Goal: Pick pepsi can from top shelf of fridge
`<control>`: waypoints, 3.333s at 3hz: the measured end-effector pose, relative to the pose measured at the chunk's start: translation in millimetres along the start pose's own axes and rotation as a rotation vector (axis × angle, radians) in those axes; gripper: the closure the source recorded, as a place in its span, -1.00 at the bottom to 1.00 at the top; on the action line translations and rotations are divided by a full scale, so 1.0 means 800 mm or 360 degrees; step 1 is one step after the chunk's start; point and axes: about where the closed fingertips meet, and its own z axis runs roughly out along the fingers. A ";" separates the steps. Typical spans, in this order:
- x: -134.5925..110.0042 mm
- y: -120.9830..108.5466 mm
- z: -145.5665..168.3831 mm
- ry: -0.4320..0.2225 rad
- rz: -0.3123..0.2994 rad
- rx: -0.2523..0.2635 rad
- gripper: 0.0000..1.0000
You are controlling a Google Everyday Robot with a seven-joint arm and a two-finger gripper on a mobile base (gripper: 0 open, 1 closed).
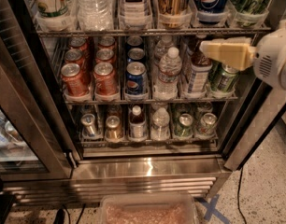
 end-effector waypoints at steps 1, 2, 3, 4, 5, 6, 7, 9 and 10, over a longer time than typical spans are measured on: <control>-0.027 -0.033 -0.003 -0.0183 0.0051 0.0157 -0.94; -0.040 -0.040 -0.005 -0.0243 0.0049 0.0196 -1.00; -0.040 -0.039 -0.005 -0.0243 0.0049 0.0195 -1.00; -0.052 0.000 0.015 -0.0273 0.0053 0.0099 -0.80; -0.066 0.037 0.033 -0.0339 0.0033 0.0016 -0.40; -0.069 0.046 0.038 -0.0400 0.0000 0.0002 -0.22; -0.063 0.035 0.035 -0.0429 -0.0027 0.0033 -0.24; -0.057 0.016 0.037 -0.0467 -0.0041 0.0067 -0.58; -0.064 0.019 0.044 -0.0488 -0.0018 0.0043 -0.60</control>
Offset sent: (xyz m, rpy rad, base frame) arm 0.0051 -0.0177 0.0215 0.0322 -0.1064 -0.0655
